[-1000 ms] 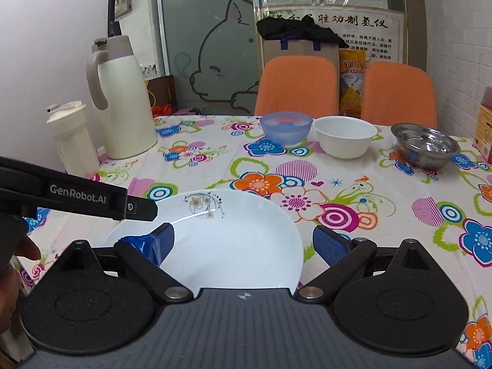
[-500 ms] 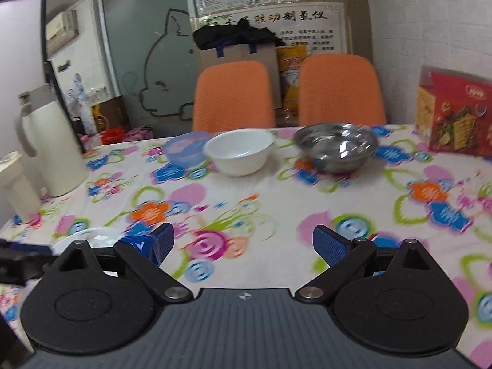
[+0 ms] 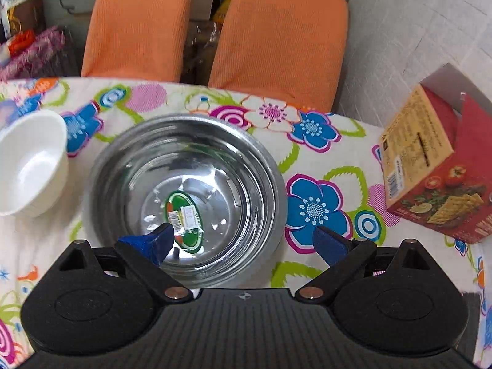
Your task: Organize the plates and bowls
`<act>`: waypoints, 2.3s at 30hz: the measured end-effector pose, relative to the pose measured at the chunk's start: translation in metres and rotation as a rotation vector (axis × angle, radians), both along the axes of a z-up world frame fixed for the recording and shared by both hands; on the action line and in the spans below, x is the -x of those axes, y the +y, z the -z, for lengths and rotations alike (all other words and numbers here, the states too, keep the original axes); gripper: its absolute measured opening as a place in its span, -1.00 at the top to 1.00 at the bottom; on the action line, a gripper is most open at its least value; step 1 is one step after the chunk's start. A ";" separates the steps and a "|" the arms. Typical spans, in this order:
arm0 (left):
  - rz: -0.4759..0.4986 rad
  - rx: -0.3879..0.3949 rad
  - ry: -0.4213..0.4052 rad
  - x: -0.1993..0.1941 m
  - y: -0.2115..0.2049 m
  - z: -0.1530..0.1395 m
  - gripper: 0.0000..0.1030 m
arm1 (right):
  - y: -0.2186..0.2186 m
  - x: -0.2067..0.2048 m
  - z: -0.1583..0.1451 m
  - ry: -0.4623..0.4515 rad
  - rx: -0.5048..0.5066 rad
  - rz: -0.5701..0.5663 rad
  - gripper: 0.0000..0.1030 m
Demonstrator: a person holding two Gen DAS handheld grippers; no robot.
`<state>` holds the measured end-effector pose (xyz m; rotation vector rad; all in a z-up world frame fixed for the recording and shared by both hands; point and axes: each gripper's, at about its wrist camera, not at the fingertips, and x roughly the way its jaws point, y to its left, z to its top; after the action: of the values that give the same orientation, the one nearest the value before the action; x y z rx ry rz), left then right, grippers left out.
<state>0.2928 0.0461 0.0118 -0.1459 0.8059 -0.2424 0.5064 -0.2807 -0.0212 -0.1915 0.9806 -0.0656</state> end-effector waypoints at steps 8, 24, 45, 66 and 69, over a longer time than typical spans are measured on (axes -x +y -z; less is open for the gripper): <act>0.003 0.036 0.014 -0.006 0.004 0.002 -0.36 | -0.001 0.002 0.008 0.142 -0.032 -0.034 -0.64; 0.074 0.049 -0.013 0.010 -0.018 -0.018 -0.40 | 0.010 0.110 -0.018 0.052 -0.079 -0.137 -0.64; 0.173 -0.046 0.218 -0.171 -0.195 0.034 -0.42 | -0.015 0.124 0.012 -0.209 -0.176 -0.133 -0.64; 0.170 -0.095 0.175 -0.167 -0.203 0.039 0.42 | 0.009 0.132 0.020 -0.168 -0.276 -0.270 -0.36; 0.170 -0.091 0.196 -0.165 -0.201 0.037 0.42 | 0.023 0.137 0.019 -0.153 -0.261 -0.278 -0.37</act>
<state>0.4576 -0.1549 -0.0248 -0.0148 1.0246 -0.3551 0.3694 -0.2575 -0.0403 -0.0800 0.7933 0.2968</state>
